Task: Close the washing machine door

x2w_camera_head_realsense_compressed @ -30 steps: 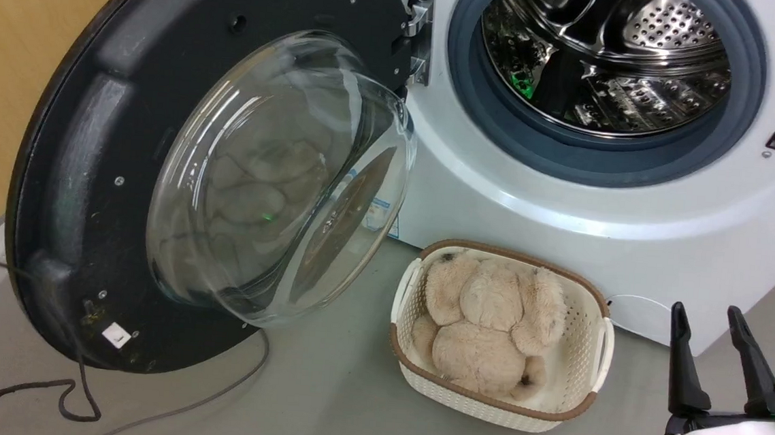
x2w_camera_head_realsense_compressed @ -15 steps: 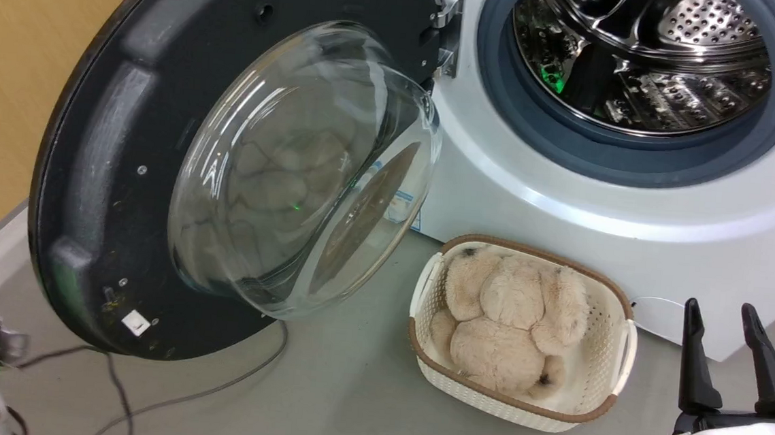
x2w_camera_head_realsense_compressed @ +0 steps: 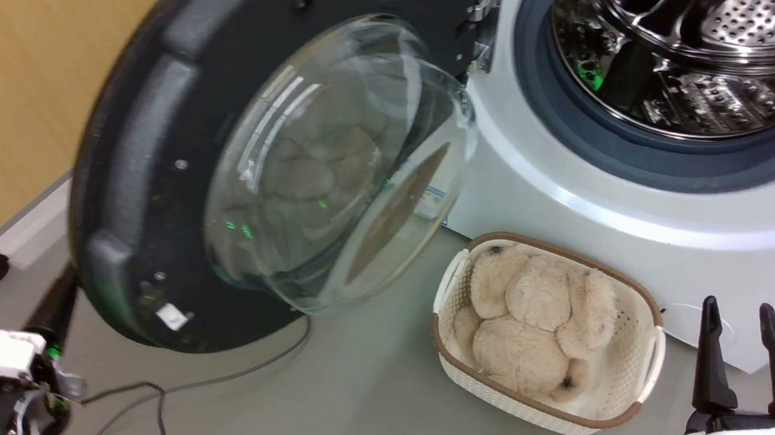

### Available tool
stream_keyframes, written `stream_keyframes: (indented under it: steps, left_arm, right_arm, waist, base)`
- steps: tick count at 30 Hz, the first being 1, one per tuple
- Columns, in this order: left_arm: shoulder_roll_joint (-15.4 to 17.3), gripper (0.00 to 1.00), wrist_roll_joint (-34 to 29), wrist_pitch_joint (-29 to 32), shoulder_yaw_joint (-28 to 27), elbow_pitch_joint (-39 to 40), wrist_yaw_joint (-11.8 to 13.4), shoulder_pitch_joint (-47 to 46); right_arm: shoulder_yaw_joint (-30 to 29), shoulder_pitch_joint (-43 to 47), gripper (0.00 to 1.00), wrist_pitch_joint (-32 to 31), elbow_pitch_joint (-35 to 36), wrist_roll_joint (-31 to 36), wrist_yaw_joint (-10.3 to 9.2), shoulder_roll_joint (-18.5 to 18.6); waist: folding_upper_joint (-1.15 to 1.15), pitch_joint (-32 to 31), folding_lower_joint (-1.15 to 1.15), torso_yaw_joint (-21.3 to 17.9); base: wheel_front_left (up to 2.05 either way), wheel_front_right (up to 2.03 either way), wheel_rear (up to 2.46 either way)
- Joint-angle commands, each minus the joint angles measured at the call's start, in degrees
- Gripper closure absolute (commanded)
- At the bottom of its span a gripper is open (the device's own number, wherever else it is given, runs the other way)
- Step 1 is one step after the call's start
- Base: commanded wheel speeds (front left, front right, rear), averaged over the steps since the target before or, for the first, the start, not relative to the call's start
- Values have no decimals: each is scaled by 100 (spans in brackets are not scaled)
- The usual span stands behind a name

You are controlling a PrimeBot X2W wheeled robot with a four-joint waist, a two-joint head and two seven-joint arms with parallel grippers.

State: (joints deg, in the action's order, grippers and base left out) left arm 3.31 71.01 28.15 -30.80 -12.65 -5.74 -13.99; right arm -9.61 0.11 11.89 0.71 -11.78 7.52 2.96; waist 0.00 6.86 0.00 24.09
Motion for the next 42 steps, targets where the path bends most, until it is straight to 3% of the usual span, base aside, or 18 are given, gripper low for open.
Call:
stream_keyframes:
  steps: [1,7,11,19,29,42]
  left_arm:
    - [-42,100,288,150,185,37,-49,144]
    - [-43,100,828,373,1030,721,-87,720]
    - [-43,100,868,609,1706,1368,-112,1233]
    - [-43,100,1211,916,2892,2371,-162,1805]
    - [25,100,1104,874,4319,2531,-174,1693]
    - [42,100,1155,94,5255,1966,-174,692]
  right_arm:
    - [-44,-78,0,72,28,-49,-2,-7]
    - [-84,-84,0,144,8,-137,-3,-7]
    - [-120,-95,0,192,-1,-203,-3,-8]
    - [-228,-137,0,287,-23,-314,-3,-8]
    - [-236,-235,0,311,-27,-365,-3,-8]
    - [-249,-339,0,311,-111,-430,-3,-8]
  waist:
    - [0,18,0,61]
    - [0,32,0,192]
    - [0,40,0,243]
    - [0,71,0,114]
    - [0,125,0,-790]
    - [0,255,0,-1830]
  base:
    - [0,0,0]
    - [0,0,0]
    - [0,0,0]
    - [0,0,0]
    - [0,0,0]
    - [0,0,0]
